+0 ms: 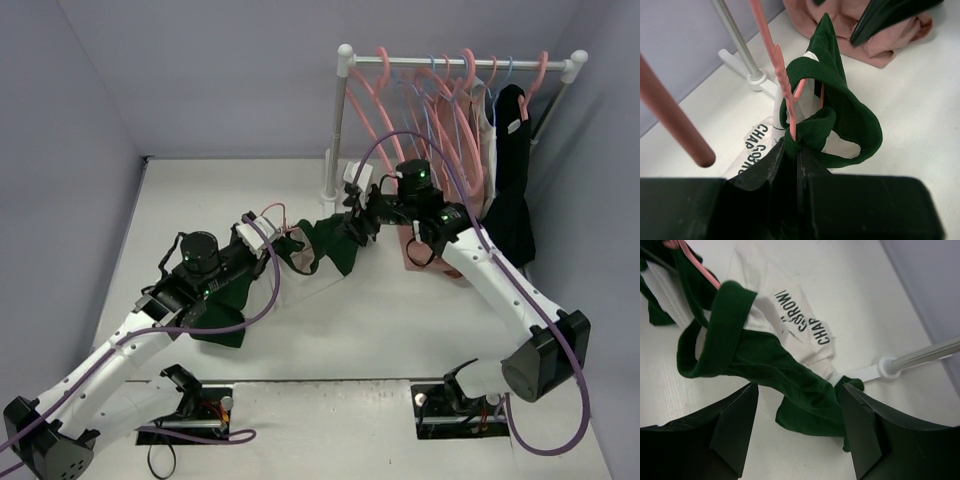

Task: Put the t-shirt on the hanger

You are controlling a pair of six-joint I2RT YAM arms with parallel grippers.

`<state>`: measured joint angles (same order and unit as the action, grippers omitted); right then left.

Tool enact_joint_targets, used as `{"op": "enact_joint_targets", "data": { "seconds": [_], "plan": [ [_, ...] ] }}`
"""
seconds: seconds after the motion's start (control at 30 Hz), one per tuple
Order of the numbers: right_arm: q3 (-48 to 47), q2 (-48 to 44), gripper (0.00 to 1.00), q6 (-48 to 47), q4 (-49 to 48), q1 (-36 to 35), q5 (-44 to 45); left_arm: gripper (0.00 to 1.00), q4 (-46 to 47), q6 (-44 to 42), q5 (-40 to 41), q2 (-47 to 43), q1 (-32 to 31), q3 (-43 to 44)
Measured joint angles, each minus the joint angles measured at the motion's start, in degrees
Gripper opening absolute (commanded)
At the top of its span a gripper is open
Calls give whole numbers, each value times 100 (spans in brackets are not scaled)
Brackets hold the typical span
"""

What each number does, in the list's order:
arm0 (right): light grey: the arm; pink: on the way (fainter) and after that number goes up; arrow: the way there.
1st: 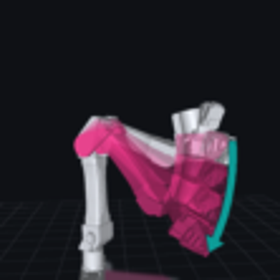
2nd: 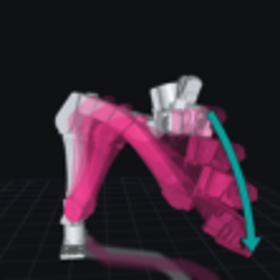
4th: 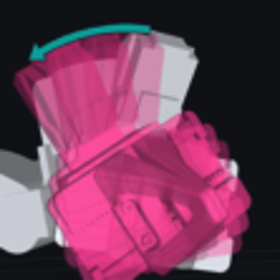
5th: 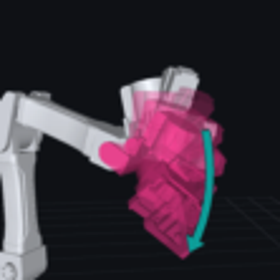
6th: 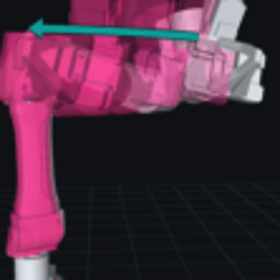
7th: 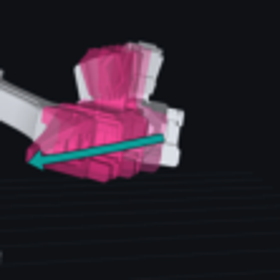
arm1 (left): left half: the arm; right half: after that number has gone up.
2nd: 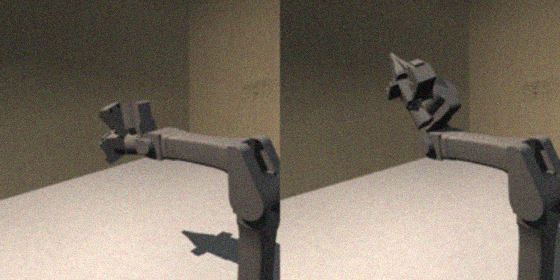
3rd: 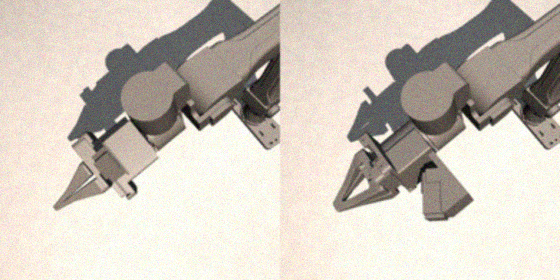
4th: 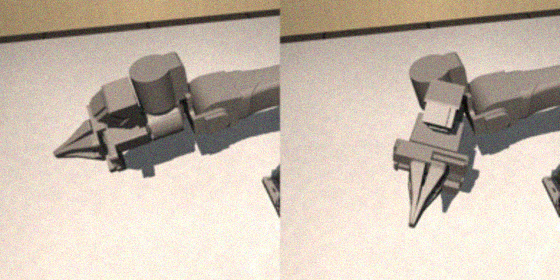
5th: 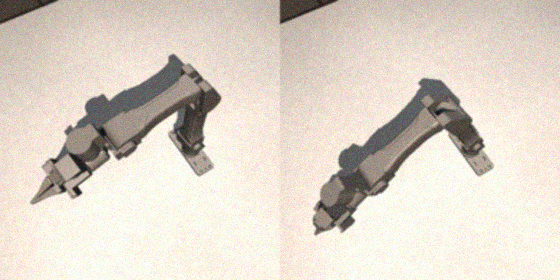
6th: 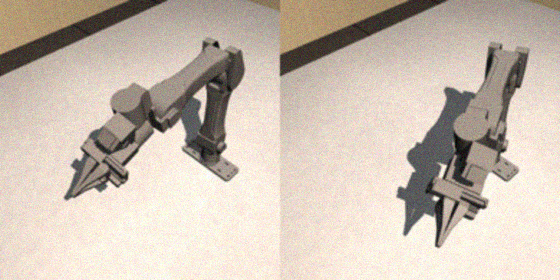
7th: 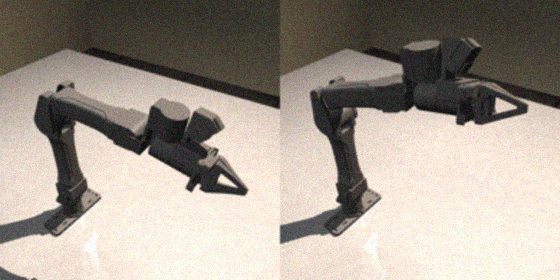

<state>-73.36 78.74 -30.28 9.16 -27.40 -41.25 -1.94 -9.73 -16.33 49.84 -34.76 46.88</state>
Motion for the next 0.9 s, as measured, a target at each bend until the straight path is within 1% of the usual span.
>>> {"op": "enact_joint_targets", "data": {
  "seconds": [0.2,0.3,0.33,0.37,0.4,0.43,0.47,0.5,0.53,0.57,0.73,0.77,0.8,0.83,0.9],
  "plan": [
    [0,375,62,-430,223,-12,-265,0,-312,-116,-239,-26,2,285],
    [0,379,53,-548,225,-45,-360,0,-492,-192,-355,-63,41,405],
    [0,379,49,-576,227,-55,-392,0,-554,-208,-404,-63,53,444],
    [0,379,39,-610,231,-70,-421,0,-604,-226,-458,-61,75,488],
    [0,379,31,-621,227,-83,-458,0,-645,-247,-500,-59,91,523],
    [0,379,27,-647,224,-83,-484,0,-703,-275,-541,-58,108,560],
    [0,379,19,-681,223,-83,-505,0,-766,-303,-584,-57,129,598],
    [0,379,7,-716,226,-85,-523,0,-834,-331,-625,-57,154,637],
    [0,378,2,-752,225,-87,-542,0,-893,-356,-665,-57,184,674],
    [1,375,0,-812,246,-95,-600,0,-924,-383,-696,-56,233,710],
    [36,330,0,-949,313,-229,-915,1,-1181,-557,-1032,-12,672,1000],
    [42,308,0,-951,294,-227,-949,6,-1259,-575,-1143,5,751,1065],
    [53,273,0,-951,272,-227,-975,21,-1317,-588,-1289,29,846,1126],
    [63,234,0,-950,245,-227,-1019,31,-1381,-597,-1436,57,983,1191],
    [72,143,0,-945,235,-199,-1045,45,-1489,-597,-1592,109,1258,1336]
  ]
}}
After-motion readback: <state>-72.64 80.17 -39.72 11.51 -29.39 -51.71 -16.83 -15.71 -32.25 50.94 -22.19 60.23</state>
